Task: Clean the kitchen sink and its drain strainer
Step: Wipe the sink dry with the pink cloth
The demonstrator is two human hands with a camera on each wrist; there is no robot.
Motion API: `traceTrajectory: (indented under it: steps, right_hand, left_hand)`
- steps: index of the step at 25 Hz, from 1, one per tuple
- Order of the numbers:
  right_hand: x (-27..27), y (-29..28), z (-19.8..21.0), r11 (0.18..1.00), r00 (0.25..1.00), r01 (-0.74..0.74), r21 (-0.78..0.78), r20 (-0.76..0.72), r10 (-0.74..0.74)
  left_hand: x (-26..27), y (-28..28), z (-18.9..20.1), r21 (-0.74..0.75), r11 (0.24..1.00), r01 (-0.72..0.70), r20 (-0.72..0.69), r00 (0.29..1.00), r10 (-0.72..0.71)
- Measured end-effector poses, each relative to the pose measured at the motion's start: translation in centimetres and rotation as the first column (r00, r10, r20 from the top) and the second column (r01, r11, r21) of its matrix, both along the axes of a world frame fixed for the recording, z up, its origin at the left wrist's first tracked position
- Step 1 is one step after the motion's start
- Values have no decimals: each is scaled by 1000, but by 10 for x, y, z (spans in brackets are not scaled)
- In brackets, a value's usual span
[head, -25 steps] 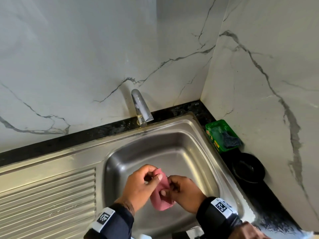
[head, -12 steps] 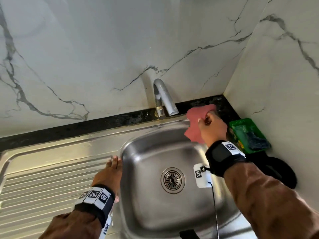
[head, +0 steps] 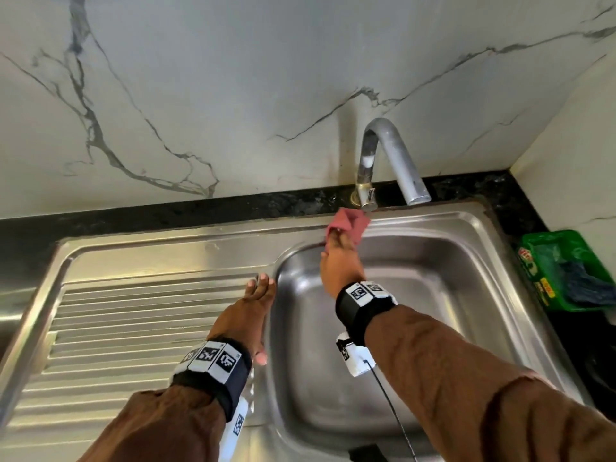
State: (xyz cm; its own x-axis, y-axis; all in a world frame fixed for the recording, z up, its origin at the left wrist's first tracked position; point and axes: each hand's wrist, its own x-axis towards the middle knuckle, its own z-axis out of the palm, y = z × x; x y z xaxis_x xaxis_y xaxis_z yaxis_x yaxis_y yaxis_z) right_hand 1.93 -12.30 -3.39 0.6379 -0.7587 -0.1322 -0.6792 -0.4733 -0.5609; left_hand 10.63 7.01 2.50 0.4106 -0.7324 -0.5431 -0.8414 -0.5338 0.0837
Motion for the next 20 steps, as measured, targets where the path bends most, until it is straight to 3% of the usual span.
traceTrajectory:
  steps: [2,4,7,9,15,20]
  right_hand:
    - [17,14,0,972,973,-231,-47,-38,230]
    - [27,27,0,889,898,-440,-125,-72,435]
    - [33,36,8,805,829,-557,-202,-82,553]
    - [33,34,12,738,777,-629,-243,-186,601]
    - [-8,-7,22,875,868,-456,-159,-298,398]
    - [-66,-50,20,932,888,-324,-163,-393,240]
  left_hand:
    - [0,-2,1,-18,1000,-7,-14,1000,7]
    - [-1,-3,2,-6,1000,6,-9,1000,-6]
    - [-1,-3,-2,-15,1000,-17,-4,1000,17]
    - [-2,-3,-1,-25,1000,-15,3,1000,15]
    - [-4,-4,0,-14,1000,0,24,1000,0]
    - [-13,-6,8,0,1000,25,74,997,-25]
